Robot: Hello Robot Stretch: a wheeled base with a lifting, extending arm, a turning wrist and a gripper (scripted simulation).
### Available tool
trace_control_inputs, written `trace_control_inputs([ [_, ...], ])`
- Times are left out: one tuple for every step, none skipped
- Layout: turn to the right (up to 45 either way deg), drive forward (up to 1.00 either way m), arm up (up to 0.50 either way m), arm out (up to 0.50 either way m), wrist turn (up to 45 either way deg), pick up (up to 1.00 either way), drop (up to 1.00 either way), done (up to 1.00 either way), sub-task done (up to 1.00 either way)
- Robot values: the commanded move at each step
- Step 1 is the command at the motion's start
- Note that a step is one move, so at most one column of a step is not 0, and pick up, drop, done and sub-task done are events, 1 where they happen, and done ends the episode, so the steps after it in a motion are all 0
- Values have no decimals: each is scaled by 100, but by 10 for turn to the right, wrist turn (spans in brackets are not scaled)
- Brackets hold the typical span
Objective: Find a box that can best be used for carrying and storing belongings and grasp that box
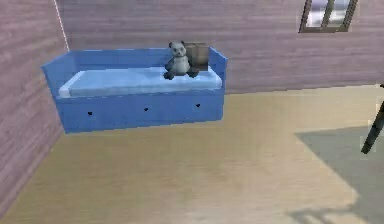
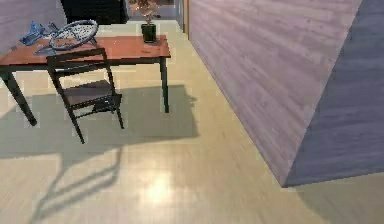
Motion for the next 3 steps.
trace_control_inputs([
  [0, 100, 0, 0, 0, 0, 0, 0, 0],
  [-30, 0, 0, 0, 0, 0, 0, 0, 0],
  [0, 85, 0, 0, 0, 0, 0, 0, 0],
])
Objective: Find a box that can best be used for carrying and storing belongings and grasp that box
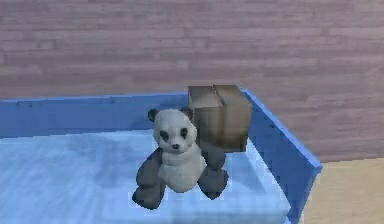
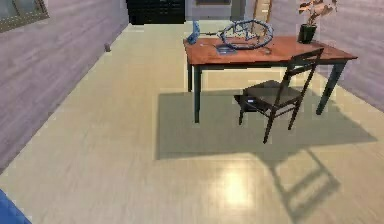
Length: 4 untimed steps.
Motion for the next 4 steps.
trace_control_inputs([
  [-450, 0, 0, 0, 0, 0, 0, 0, 0],
  [-360, 0, 0, 0, 0, 0, 0, 0, 0],
  [450, 0, 0, 0, 0, 0, 0, 0, 0],
  [450, 0, 0, 0, 0, 0, 0, 0, 0],
])
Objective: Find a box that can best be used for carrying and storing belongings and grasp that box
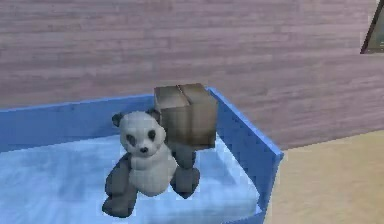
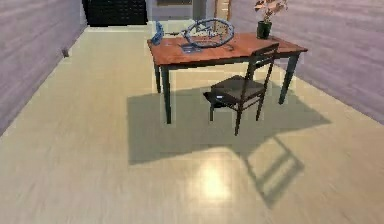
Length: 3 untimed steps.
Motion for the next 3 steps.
trace_control_inputs([
  [420, 0, 0, 0, 0, 0, 0, 0, 0],
  [30, 0, 0, 0, 0, 0, 0, 0, 0],
  [300, 0, 0, 0, 0, 0, 0, 0, 0],
])
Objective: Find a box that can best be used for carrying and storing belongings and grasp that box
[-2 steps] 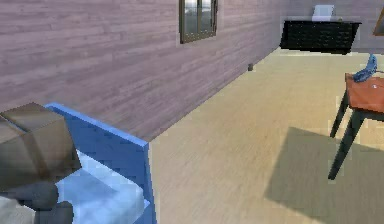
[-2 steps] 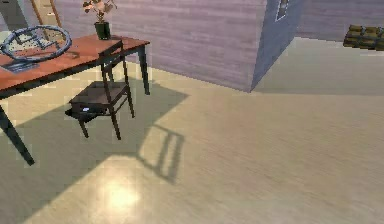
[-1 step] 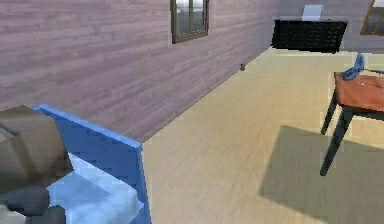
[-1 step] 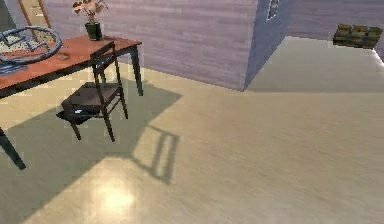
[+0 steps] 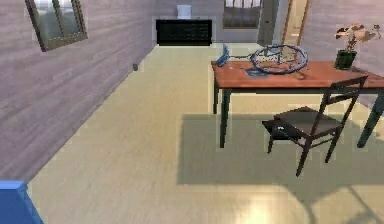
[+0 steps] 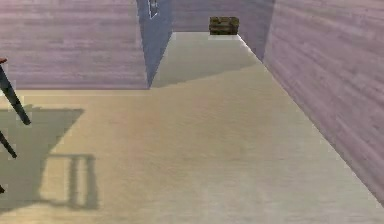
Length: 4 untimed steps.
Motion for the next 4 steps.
trace_control_inputs([
  [0, 90, 0, 0, 0, 0, 0, 0, 0],
  [-450, 0, 0, 0, 0, 0, 0, 0, 0],
  [-390, 0, 0, 0, 0, 0, 0, 0, 0],
  [0, 10, 0, 0, 0, 0, 0, 0, 0],
])
